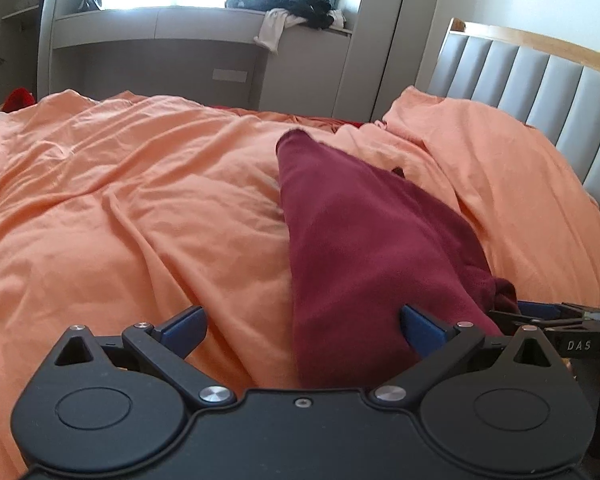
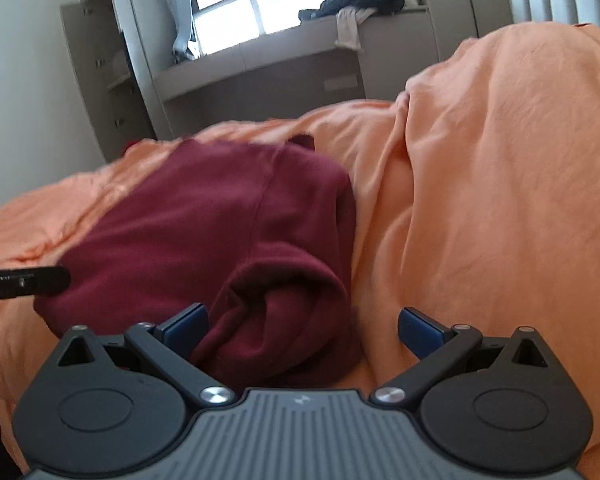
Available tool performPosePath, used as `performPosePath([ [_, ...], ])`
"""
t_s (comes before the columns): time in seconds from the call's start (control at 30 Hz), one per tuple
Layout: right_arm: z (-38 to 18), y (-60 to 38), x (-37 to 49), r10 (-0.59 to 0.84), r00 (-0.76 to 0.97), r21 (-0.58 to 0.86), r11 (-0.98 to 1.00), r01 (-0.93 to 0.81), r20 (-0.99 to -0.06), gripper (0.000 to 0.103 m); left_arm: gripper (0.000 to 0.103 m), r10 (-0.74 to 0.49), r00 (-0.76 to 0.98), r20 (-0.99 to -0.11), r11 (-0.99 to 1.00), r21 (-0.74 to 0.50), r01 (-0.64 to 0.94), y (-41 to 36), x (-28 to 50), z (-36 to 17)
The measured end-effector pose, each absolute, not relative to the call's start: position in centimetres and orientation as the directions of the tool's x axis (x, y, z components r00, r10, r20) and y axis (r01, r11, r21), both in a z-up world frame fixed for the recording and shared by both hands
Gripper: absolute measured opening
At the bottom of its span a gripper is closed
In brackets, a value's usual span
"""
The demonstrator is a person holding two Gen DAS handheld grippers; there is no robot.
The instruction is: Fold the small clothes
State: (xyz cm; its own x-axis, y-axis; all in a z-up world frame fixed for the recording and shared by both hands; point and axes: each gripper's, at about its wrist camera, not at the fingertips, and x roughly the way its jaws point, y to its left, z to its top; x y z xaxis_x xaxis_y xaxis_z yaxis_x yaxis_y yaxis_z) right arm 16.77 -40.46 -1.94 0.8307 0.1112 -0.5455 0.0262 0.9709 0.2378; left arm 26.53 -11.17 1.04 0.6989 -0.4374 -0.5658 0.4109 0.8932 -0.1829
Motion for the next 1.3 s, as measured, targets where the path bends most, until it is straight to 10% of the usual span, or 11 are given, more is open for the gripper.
performPosePath([
  [0.43,-0.5,-44.2,14.9,-0.024,0.930,0.405,0.896,0.183,-0.367,0.103,0.103,-0.391,0.748,-0.537,0.906,-0.081,0.415,-11.7,25.4,-0.4],
  [1.03,-2.0,-39.8,17.0,-0.157,0.833,-0.053,0.987,0.152,-0.530,0.102,0.103,-0.416,0.719,-0.556,0.903,-0.156,0.401,-11.1,26.0,-0.6],
  [1.3,0.0,-43.3,15.4,-0.036,0.914,0.206,0.970,0.129,-0.404,0.103,0.103,-0.405,0.734,-0.546,0.907,-0.137,0.398,-11.3,25.6,-0.7],
])
